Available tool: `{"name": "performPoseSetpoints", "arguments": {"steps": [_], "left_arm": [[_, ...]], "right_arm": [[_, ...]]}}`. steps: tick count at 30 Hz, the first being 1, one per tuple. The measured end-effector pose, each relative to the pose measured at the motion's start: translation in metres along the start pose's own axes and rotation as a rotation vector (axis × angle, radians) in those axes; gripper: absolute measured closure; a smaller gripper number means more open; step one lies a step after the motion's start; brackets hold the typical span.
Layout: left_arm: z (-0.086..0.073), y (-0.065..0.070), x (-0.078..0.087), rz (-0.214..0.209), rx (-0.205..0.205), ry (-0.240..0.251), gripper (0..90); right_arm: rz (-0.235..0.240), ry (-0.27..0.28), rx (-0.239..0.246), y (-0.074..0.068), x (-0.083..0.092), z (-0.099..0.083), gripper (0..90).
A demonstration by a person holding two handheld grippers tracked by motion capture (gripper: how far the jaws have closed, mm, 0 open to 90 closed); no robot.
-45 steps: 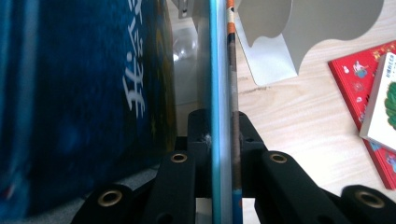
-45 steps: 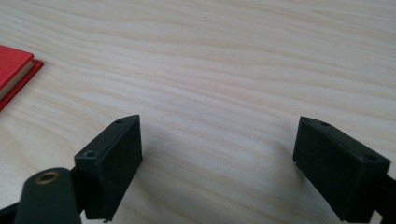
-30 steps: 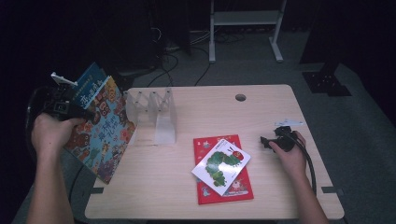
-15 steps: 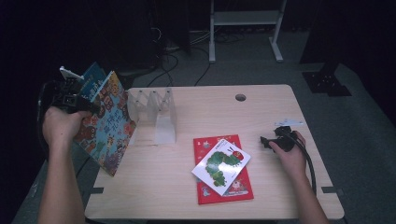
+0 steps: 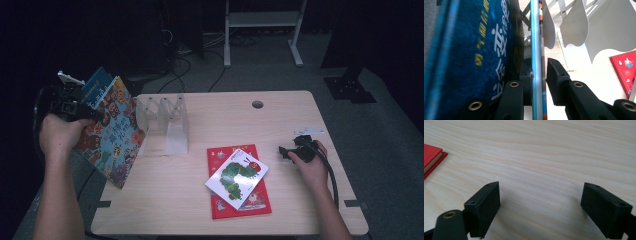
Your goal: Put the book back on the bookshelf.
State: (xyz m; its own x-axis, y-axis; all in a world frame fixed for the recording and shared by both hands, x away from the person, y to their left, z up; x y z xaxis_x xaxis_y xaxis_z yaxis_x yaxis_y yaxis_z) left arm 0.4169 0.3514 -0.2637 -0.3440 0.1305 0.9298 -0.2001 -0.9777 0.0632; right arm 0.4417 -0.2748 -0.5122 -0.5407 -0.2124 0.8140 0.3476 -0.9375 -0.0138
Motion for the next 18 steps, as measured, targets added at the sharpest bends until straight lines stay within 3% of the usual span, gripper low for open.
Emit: {"name": "performPoseSetpoints", "arguments": {"steps": [9,12,14,15,18], "left_arm": [[0.006,0.001,0.021,0.039,-0.022,0.018,76.9],[0.008,0.000,0.027,0.080,-0.021,0.020,77.7],[0.009,0.000,0.031,0.068,-0.029,0.020,79.7],[0.009,0.001,0.033,0.038,-0.033,0.029,82.0],[0.008,0.004,0.035,0.033,-0.044,0.029,87.2]], "right_arm": [[0.000,0.000,0.000,0.000,0.000,0.000,14.9],[0.000,0.000,0.000,0.000,0.000,0.000,14.9],[0.000,0.000,0.000,0.000,0.000,0.000,14.9],[0.000,0.000,0.000,0.000,0.000,0.000,14.9],[0.000,0.000,0.000,0.000,0.000,0.000,14.9]]}}
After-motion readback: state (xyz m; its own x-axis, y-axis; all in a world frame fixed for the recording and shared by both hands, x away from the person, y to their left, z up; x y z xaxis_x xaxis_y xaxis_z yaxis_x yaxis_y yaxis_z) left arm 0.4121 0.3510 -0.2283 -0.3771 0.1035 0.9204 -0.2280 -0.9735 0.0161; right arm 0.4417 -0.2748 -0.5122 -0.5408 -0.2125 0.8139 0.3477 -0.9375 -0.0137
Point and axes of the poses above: each handheld gripper's, and its own axes: x roughly backward along the jaws, z roughly out of its top, y roughly to its right, the point moved 4 cm from there along -x, roughly forward along the jaws, and after that the axes turned 12 degrees about -y, right-handed, at the moved point
